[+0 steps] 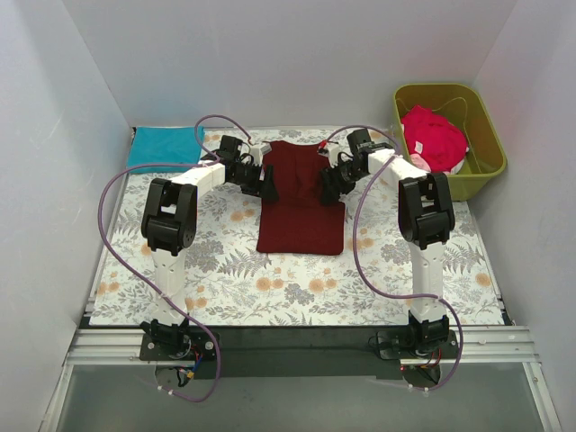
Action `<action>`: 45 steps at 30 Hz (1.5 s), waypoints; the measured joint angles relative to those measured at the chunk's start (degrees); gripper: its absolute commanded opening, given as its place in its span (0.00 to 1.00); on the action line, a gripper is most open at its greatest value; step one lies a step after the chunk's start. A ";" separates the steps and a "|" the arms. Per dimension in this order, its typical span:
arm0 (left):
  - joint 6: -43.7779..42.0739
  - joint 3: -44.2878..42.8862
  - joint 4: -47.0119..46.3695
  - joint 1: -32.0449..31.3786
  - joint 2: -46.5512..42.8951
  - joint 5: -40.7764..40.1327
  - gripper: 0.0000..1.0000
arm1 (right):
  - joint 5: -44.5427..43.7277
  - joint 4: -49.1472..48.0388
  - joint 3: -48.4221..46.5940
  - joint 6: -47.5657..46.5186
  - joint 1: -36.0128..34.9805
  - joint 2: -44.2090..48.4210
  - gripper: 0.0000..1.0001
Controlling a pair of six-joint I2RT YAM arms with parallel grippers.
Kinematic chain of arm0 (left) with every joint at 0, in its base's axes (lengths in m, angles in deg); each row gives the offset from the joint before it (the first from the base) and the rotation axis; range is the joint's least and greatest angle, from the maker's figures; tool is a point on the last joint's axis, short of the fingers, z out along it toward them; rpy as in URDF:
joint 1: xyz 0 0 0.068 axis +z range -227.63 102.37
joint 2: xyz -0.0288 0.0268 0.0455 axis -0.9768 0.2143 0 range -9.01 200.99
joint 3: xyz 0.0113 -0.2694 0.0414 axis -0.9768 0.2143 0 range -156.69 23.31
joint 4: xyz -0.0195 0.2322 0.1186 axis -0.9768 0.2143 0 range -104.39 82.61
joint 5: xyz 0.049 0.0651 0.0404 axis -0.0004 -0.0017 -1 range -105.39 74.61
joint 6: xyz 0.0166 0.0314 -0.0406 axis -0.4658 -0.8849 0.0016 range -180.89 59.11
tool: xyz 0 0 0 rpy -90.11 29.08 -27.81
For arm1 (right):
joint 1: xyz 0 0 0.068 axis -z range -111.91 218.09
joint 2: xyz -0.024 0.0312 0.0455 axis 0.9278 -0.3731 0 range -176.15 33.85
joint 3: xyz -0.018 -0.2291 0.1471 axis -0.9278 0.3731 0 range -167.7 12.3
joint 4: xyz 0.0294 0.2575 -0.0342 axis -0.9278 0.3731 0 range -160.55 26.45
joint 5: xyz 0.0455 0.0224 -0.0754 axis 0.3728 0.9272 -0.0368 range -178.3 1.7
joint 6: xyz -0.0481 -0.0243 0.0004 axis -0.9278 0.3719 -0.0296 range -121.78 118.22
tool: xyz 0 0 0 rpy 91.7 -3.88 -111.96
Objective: Fold and stack the t-shirts
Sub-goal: Fold the tshirt
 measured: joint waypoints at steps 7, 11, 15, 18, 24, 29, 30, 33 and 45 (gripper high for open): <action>-0.02 0.00 0.00 0.00 0.00 -0.02 0.63 | 0.00 0.96 0.85 -1.88 -0.81 0.00 0.61; 0.02 0.00 -0.02 0.00 0.00 0.00 0.63 | 0.04 1.05 0.90 -2.45 -0.92 0.02 0.57; 0.13 0.00 -0.02 0.00 0.02 0.00 0.63 | 0.07 1.38 0.98 -2.89 -1.33 0.02 0.48; 0.22 0.00 -0.02 0.00 0.02 0.00 0.63 | 0.20 1.64 1.38 -3.39 -1.81 0.07 0.38; 0.20 0.00 -0.04 0.00 0.02 0.00 0.63 | 0.70 2.47 1.57 -3.78 -2.60 0.13 0.25; 0.28 0.00 -0.09 0.00 0.02 -0.02 0.63 | 0.94 2.86 1.16 -3.78 -3.15 0.33 0.21; 0.37 0.00 -0.15 0.00 0.02 -0.02 0.63 | 1.05 2.91 0.92 -3.78 -3.28 0.33 0.19; 0.46 0.00 -0.28 0.00 0.02 -0.02 0.63 | 1.09 3.39 -0.09 -4.00 -3.61 0.35 0.10; 1.27 1.11 -1.73 0.00 0.02 -0.83 0.49 | 1.33 3.82 -0.83 -8.79 -4.17 0.48 0.01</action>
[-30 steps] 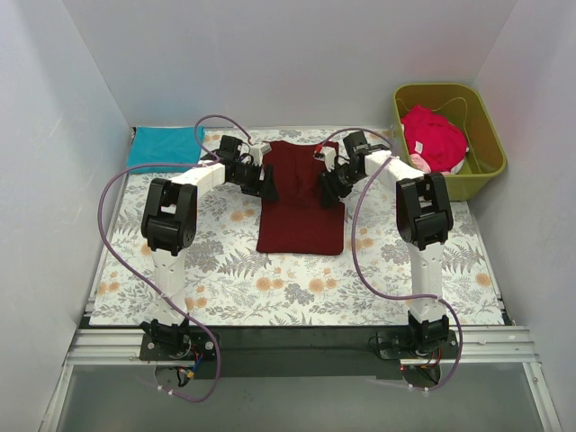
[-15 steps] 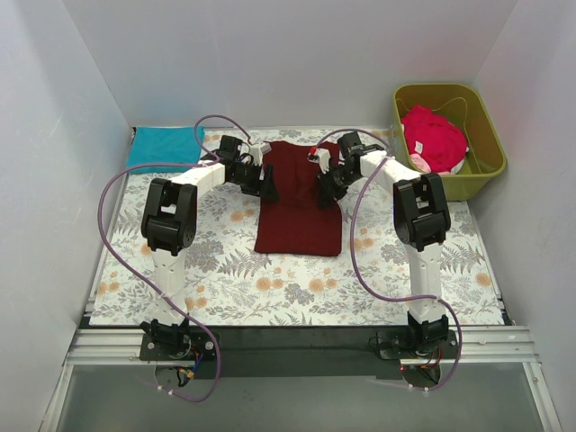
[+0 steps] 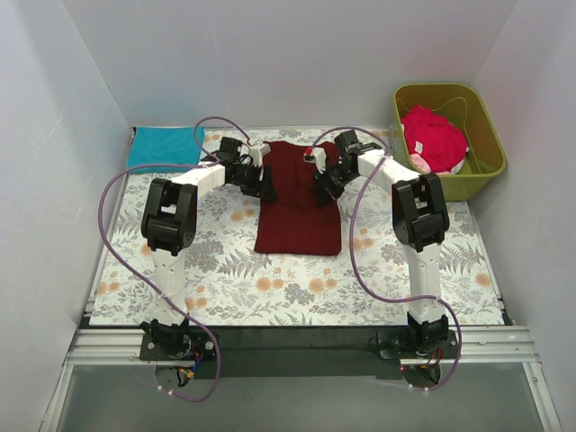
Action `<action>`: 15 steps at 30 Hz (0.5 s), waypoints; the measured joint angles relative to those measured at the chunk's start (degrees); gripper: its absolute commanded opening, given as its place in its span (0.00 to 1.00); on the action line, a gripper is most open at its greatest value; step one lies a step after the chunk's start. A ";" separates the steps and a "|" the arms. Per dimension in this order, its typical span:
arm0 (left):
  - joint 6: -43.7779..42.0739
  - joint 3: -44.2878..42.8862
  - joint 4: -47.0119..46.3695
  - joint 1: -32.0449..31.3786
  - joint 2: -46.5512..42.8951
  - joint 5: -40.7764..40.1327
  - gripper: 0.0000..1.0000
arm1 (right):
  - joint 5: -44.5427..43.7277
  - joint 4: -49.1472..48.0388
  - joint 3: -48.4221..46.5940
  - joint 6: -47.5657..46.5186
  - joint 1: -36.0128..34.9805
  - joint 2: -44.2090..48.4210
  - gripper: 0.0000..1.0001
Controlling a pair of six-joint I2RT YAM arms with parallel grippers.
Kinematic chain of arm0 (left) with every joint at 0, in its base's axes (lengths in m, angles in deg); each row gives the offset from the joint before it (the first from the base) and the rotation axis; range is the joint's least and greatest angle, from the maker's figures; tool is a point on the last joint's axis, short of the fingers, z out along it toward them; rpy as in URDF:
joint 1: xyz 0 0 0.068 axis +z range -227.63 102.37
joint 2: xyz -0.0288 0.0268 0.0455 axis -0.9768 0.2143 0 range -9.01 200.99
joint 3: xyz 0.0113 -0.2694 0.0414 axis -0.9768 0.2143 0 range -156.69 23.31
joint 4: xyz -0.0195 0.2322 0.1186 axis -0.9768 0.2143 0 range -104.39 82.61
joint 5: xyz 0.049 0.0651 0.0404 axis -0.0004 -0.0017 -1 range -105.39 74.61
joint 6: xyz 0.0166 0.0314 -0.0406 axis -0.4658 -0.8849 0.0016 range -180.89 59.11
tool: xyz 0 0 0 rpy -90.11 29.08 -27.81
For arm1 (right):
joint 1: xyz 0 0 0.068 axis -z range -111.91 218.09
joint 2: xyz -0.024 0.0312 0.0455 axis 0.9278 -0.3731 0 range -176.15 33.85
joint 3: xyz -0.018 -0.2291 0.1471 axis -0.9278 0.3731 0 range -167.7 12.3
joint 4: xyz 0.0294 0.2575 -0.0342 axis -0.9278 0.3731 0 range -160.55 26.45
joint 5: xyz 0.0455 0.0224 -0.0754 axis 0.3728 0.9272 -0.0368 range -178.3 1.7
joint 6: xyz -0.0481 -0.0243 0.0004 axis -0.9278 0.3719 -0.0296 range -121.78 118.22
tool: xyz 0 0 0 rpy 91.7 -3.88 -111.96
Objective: Fold and stack the t-shirts
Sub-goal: Fold the tshirt
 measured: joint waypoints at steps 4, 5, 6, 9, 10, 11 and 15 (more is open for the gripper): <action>0.31 0.02 -0.24 0.00 0.00 -0.98 0.40 | 0.04 -0.26 -0.42 -0.98 0.00 -1.29 0.01; 0.37 0.11 -0.35 0.00 -0.02 -1.31 0.37 | 0.00 -0.39 -0.50 -1.05 0.00 -1.66 0.01; 0.39 0.22 -0.48 0.00 -0.02 -1.68 0.33 | 0.00 -0.50 -0.59 -1.07 0.00 -2.03 0.01; 0.52 0.79 -1.09 0.00 -0.07 -2.71 0.20 | -0.02 -0.66 -1.14 -1.09 0.00 -2.80 0.01; 0.55 1.09 -1.36 0.00 -0.11 -2.91 0.15 | 0.00 -0.70 -1.31 -1.05 0.02 -2.89 0.01; 0.68 1.36 -1.42 0.00 -0.17 -2.99 0.12 | 0.07 -0.83 -1.38 -1.05 0.04 -2.91 0.01; 1.05 3.63 -2.78 0.02 -1.77 -3.17 0.00 | 0.66 -1.51 -1.44 -1.01 0.07 -2.89 0.01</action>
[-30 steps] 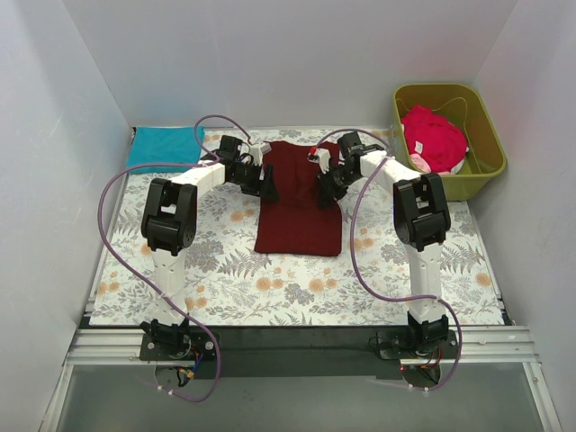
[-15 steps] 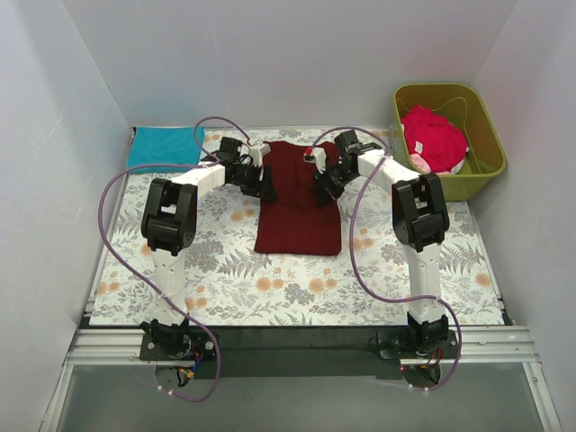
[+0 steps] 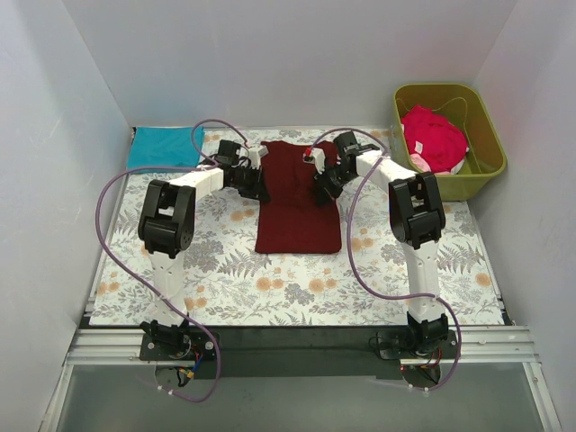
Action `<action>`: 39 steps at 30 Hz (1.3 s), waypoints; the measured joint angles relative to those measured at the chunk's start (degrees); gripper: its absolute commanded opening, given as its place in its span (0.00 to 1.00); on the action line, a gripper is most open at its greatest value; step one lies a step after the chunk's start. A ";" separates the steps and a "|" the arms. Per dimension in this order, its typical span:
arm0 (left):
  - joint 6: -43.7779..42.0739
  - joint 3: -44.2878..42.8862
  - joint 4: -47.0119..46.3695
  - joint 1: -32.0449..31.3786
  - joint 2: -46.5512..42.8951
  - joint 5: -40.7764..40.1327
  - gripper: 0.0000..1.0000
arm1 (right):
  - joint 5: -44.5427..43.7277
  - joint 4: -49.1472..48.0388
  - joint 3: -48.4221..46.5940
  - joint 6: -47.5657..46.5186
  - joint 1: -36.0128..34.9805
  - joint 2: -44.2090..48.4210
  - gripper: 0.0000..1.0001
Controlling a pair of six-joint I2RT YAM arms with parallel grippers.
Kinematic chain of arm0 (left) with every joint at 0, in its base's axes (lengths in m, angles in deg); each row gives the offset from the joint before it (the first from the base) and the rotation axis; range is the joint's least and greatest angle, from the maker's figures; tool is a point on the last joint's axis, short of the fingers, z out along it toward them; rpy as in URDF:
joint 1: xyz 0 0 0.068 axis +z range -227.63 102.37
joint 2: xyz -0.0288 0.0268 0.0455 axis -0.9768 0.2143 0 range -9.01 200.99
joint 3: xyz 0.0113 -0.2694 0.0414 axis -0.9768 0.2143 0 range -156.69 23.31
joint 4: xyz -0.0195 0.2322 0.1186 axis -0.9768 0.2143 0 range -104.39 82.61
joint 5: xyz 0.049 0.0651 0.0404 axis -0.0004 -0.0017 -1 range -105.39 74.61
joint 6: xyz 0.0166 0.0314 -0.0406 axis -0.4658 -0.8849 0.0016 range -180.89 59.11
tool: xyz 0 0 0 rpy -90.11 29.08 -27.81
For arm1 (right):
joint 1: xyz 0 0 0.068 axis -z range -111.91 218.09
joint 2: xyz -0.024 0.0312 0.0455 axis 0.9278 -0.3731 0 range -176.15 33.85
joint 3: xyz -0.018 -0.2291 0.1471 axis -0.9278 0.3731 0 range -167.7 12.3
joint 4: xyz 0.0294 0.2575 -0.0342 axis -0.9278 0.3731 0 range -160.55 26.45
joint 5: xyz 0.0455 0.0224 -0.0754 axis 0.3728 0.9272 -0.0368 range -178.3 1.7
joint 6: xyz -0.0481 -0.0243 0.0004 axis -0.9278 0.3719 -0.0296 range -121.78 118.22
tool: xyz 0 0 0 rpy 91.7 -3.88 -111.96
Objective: Fold and stack the t-shirts
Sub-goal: Fold the tshirt
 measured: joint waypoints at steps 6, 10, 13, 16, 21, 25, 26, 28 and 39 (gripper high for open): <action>0.98 2.25 -2.38 0.00 -4.04 -0.33 0.00 | 1.90 -0.46 0.04 0.02 0.00 1.77 0.01; 1.36 2.93 -3.72 0.02 -5.38 -0.83 0.00 | 3.23 -1.55 0.04 0.02 0.00 3.19 0.01; 1.36 3.04 -4.26 0.11 -5.46 -1.64 0.00 | 3.56 -2.10 0.04 0.02 0.00 3.34 0.01; 1.36 3.08 -4.33 0.44 -5.46 -2.69 0.00 | 3.52 -2.36 0.04 0.00 -0.02 3.34 0.01; 1.33 3.08 -4.26 0.98 -5.16 -4.66 0.00 | 3.02 -3.54 0.04 -0.04 0.00 2.60 0.01; 1.16 3.02 -4.20 0.98 -3.45 -5.33 0.26 | 2.27 -4.44 0.04 -0.02 0.00 1.18 0.06; 0.87 2.80 -4.00 0.98 -2.71 -5.49 0.33 | 2.08 -4.57 0.04 0.00 0.00 1.03 0.10; 1.07 2.19 -3.21 1.01 -1.44 -5.77 0.42 | 1.51 -4.87 0.04 0.15 0.00 0.83 0.16; -2.99 -2.27 2.56 2.73 -5.29 -2.25 0.62 | -1.60 -5.88 -2.80 2.58 0.24 4.85 0.90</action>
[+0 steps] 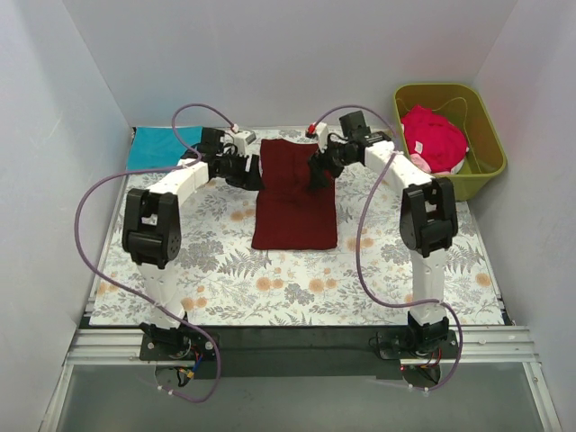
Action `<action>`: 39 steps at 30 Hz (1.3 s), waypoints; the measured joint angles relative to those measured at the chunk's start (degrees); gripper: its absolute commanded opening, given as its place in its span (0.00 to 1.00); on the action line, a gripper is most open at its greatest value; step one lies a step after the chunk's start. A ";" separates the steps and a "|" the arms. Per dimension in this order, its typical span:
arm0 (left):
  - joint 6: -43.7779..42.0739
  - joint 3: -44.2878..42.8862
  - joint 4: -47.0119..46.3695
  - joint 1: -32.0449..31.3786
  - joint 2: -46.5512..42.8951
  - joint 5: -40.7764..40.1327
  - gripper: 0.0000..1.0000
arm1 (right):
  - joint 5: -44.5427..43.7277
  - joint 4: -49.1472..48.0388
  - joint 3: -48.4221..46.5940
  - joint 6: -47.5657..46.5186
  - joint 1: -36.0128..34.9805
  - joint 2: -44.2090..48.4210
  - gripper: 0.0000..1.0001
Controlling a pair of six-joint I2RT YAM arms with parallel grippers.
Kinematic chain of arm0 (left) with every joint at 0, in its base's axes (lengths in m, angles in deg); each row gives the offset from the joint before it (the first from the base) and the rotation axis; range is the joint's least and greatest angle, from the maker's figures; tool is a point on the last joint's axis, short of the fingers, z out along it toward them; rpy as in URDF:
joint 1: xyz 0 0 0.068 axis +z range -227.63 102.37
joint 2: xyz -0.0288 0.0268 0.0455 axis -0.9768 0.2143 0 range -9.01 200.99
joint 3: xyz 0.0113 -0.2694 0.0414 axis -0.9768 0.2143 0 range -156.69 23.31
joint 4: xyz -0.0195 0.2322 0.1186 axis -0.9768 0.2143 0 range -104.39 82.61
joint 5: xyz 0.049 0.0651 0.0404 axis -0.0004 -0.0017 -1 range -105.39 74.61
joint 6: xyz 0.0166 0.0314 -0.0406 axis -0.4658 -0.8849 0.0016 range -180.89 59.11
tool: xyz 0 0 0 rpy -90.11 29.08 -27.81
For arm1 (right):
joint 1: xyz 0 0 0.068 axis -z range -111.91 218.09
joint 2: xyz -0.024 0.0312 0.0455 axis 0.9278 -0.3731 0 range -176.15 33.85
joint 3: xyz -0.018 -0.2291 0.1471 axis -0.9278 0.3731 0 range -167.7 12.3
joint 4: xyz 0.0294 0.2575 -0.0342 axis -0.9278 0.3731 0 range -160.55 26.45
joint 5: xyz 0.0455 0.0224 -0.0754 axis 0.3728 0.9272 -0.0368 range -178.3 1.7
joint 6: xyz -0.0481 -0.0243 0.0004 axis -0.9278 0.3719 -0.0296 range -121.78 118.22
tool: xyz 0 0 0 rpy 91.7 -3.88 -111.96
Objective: Fold and stack the t-shirts
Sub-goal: Fold the tshirt
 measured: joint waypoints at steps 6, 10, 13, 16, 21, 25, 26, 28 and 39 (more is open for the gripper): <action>-13.38 13.49 4.09 0.63 -20.13 6.93 0.63 | -0.42 1.33 6.58 -4.63 0.11 16.79 0.75; -25.81 24.41 5.81 -0.37 -31.67 11.58 0.62 | -0.68 2.45 16.83 -10.16 -0.66 28.39 0.60; -33.88 31.80 6.75 -3.08 -34.36 12.11 0.61 | -2.01 3.37 27.19 -13.64 -3.19 33.55 0.53; -39.54 38.62 5.51 -7.04 -34.12 10.73 0.59 | -4.52 3.78 37.13 -16.57 -7.08 35.23 0.52; -45.00 45.16 2.29 -12.22 -33.81 6.91 0.57 | -9.20 1.53 47.82 -19.82 -11.56 35.32 0.51; -46.99 45.62 -1.68 -12.98 -33.81 4.55 0.56 | -12.02 -2.21 48.76 -21.38 -12.07 35.34 0.51; -47.34 45.62 -2.62 -13.00 -33.81 4.07 0.56 | -12.50 -3.34 48.76 -21.79 -12.22 35.34 0.51; -47.82 45.62 -3.96 -13.00 -33.81 3.41 0.56 | -13.29 -5.09 48.81 -22.21 -12.39 35.34 0.51; -49.92 45.59 -7.15 -13.03 -28.96 0.42 0.56 | -16.35 -11.50 52.26 -23.54 -15.82 34.73 0.49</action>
